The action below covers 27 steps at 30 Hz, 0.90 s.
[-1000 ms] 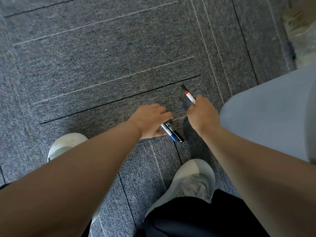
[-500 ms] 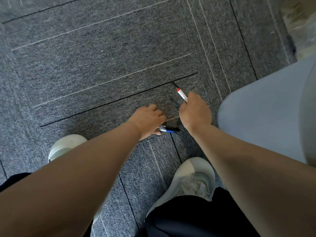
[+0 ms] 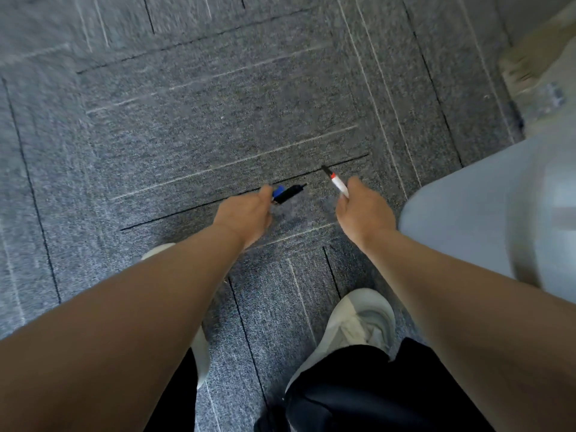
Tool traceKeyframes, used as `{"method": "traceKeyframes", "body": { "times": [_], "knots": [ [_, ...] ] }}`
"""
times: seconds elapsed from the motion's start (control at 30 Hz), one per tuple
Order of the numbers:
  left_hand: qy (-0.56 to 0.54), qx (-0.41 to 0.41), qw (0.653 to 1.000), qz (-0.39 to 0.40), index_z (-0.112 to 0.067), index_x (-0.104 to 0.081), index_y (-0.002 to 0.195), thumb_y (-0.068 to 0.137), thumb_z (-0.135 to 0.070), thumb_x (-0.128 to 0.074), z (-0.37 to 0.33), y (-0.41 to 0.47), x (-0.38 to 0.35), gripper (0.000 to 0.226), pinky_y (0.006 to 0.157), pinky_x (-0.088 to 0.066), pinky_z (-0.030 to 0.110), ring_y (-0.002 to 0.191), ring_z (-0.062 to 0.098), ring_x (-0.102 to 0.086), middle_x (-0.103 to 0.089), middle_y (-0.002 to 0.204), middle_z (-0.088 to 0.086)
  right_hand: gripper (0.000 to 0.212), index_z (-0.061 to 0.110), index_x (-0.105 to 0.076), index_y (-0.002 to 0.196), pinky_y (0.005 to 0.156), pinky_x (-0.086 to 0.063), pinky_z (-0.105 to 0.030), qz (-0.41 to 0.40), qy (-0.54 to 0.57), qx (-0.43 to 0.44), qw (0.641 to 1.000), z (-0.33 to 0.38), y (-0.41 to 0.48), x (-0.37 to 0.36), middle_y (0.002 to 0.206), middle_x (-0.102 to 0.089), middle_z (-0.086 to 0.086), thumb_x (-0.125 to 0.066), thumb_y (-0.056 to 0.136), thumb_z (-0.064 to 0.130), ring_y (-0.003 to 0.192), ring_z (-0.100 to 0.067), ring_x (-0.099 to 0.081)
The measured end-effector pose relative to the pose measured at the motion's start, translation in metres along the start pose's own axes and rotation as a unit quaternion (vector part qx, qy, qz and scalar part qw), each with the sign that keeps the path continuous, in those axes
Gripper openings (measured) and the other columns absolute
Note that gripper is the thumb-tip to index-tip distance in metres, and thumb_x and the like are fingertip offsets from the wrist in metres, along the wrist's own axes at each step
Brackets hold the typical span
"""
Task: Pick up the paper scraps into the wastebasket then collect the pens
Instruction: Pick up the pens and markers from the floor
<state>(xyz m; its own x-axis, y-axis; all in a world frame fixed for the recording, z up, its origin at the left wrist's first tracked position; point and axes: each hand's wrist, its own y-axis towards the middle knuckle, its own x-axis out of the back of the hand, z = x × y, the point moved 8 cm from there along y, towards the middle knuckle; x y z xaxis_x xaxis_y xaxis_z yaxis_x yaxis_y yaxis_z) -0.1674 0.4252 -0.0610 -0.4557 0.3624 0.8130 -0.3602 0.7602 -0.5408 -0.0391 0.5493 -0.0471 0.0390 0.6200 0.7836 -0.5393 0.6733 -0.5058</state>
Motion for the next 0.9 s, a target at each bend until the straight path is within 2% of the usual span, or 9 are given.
{"method": "traceKeyframes", "body": {
  "times": [0.1,0.2,0.3,0.4,0.5,0.57,0.7,0.83,0.9],
  "knots": [
    [-0.037,0.023,0.998,-0.043,-0.01,-0.04,0.114,0.096,-0.019,-0.039,-0.002,-0.018,0.054,0.02,0.055,-0.037,0.034,0.062,0.024,-0.047,-0.056,0.086,0.008,0.021,0.013,-0.043,0.09,0.047,-0.025,-0.03,0.0,-0.02,0.015,1.0,0.021,-0.019,0.03,0.065,-0.043,-0.001,-0.035,0.099,0.03,0.056,-0.02,-0.042],
    [-0.059,0.033,0.992,-0.104,-0.009,-0.042,0.115,0.096,-0.015,-0.038,-0.01,-0.043,0.119,0.02,0.06,-0.036,0.037,0.075,0.03,-0.05,-0.055,0.106,0.014,0.034,0.011,-0.045,0.083,0.05,-0.026,-0.032,-0.007,0.001,0.02,1.0,0.053,-0.04,0.077,0.064,-0.042,0.0,-0.031,0.099,0.037,0.059,-0.022,-0.042],
    [-0.092,0.05,0.977,-0.184,-0.01,-0.046,0.111,0.096,-0.018,-0.037,-0.023,-0.079,0.192,0.019,0.061,-0.036,0.037,0.077,0.033,-0.052,-0.054,0.097,0.013,0.043,0.018,-0.039,0.062,0.045,-0.023,-0.03,-0.028,0.076,0.034,0.996,0.083,-0.075,0.135,0.059,-0.042,-0.001,-0.034,0.098,0.042,0.051,-0.016,-0.039],
    [-0.094,0.039,0.965,-0.241,-0.012,-0.049,0.102,0.097,-0.026,-0.037,-0.047,-0.126,0.258,0.019,0.056,-0.035,0.034,0.066,0.026,-0.047,-0.054,0.084,0.007,0.047,0.019,-0.038,0.059,0.045,-0.023,-0.029,-0.074,0.128,0.059,0.987,0.104,-0.119,0.197,0.056,-0.041,-0.002,-0.035,0.096,0.047,0.049,-0.017,-0.037],
    [-0.108,0.016,0.957,-0.268,-0.013,-0.05,0.094,0.097,-0.03,-0.037,-0.078,-0.178,0.312,0.022,0.051,-0.032,0.03,0.059,0.022,-0.047,-0.053,0.073,0.003,0.049,0.017,-0.034,0.055,0.044,-0.02,-0.029,-0.12,0.136,0.095,0.979,0.124,-0.173,0.263,0.051,-0.037,-0.001,-0.034,0.098,0.042,0.046,-0.016,-0.033],
    [-0.111,0.007,0.95,-0.29,-0.01,-0.052,0.096,0.097,-0.029,-0.037,-0.1,-0.215,0.346,0.024,0.054,-0.035,0.03,0.062,0.026,-0.05,-0.058,0.077,0.008,0.051,0.016,-0.033,0.053,0.043,-0.019,-0.029,-0.159,0.154,0.11,0.969,0.133,-0.213,0.308,0.048,-0.034,0.0,-0.036,0.099,0.038,0.043,-0.015,-0.031],
    [-0.118,-0.017,0.931,-0.344,-0.009,-0.051,0.102,0.098,-0.027,-0.036,-0.151,-0.295,0.404,0.024,0.058,-0.036,0.031,0.067,0.025,-0.048,-0.054,0.081,0.008,0.05,0.017,-0.033,0.052,0.045,-0.02,-0.031,-0.242,0.169,0.109,0.949,0.137,-0.293,0.383,0.051,-0.035,-0.001,-0.038,0.098,0.038,0.047,-0.018,-0.033],
    [-0.114,-0.094,0.898,-0.415,-0.004,-0.051,0.104,0.097,-0.024,-0.037,-0.207,-0.371,0.446,0.025,0.065,-0.036,0.035,0.081,0.032,-0.053,-0.061,0.094,0.02,0.044,0.016,-0.036,0.057,0.046,-0.022,-0.028,-0.314,0.2,0.132,0.919,0.131,-0.374,0.44,0.052,-0.036,0.0,-0.041,0.097,0.035,0.047,-0.016,-0.035],
    [-0.123,-0.121,0.88,-0.441,-0.003,-0.05,0.107,0.097,-0.024,-0.037,-0.233,-0.404,0.461,0.027,0.063,-0.036,0.034,0.081,0.034,-0.055,-0.061,0.092,0.021,0.044,0.017,-0.035,0.056,0.044,-0.024,-0.028,-0.349,0.227,0.137,0.899,0.124,-0.412,0.462,0.052,-0.038,-0.001,-0.043,0.096,0.034,0.048,-0.019,-0.038]
  ]
}}
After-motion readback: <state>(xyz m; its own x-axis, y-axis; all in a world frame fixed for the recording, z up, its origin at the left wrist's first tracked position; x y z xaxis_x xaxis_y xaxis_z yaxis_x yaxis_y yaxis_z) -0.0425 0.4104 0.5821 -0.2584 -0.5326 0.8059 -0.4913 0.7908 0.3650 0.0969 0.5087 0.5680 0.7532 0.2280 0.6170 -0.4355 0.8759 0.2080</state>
